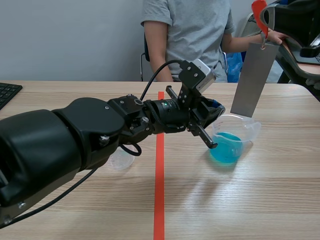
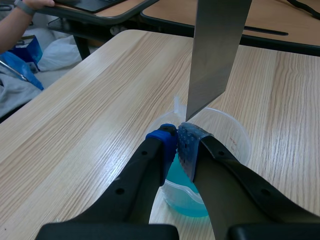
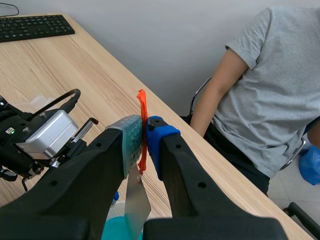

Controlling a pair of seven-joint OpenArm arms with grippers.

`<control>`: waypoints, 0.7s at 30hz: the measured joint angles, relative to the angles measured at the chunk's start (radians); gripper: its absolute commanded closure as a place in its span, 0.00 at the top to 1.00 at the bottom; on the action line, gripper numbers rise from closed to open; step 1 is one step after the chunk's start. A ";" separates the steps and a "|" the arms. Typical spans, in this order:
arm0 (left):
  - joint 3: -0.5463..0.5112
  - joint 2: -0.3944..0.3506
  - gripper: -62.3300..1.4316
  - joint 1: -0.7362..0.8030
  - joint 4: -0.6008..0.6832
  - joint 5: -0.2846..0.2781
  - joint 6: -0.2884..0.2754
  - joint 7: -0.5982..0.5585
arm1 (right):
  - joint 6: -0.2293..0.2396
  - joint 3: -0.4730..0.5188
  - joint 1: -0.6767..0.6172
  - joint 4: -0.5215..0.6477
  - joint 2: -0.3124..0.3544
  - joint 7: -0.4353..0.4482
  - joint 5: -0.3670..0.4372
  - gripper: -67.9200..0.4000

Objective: Do the redox reaction experiment.
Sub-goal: 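Point at the plate with the left hand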

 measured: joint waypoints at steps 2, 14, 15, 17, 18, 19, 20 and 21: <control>0.000 0.000 0.10 0.000 0.000 0.000 0.000 0.000 | 0.000 0.000 0.000 0.000 0.000 0.000 0.000 0.03; 0.000 0.000 0.10 0.000 0.000 0.000 0.000 0.000 | 0.000 0.000 0.000 0.000 0.000 0.000 0.000 0.03; 0.000 0.000 0.10 0.000 0.000 -0.001 -0.001 0.000 | 0.000 0.000 0.000 0.000 0.000 0.000 0.000 0.03; 0.000 -0.002 0.10 0.000 0.000 -0.025 -0.005 -0.001 | 0.000 0.000 0.000 0.000 0.000 0.000 0.000 0.03; 0.000 -0.005 0.10 0.000 0.000 -0.034 -0.009 -0.001 | 0.000 0.000 0.000 0.000 0.000 0.000 0.000 0.03; 0.000 -0.011 0.11 0.000 0.003 -0.039 -0.012 -0.005 | 0.000 0.000 0.000 0.000 0.000 0.000 0.000 0.03; 0.000 -0.022 0.10 0.003 0.012 -0.043 -0.015 -0.006 | 0.000 0.000 0.000 0.000 0.000 0.000 0.000 0.03; 0.000 -0.039 0.11 0.009 0.031 -0.059 -0.015 -0.006 | 0.000 0.000 0.000 0.000 0.000 0.000 0.000 0.03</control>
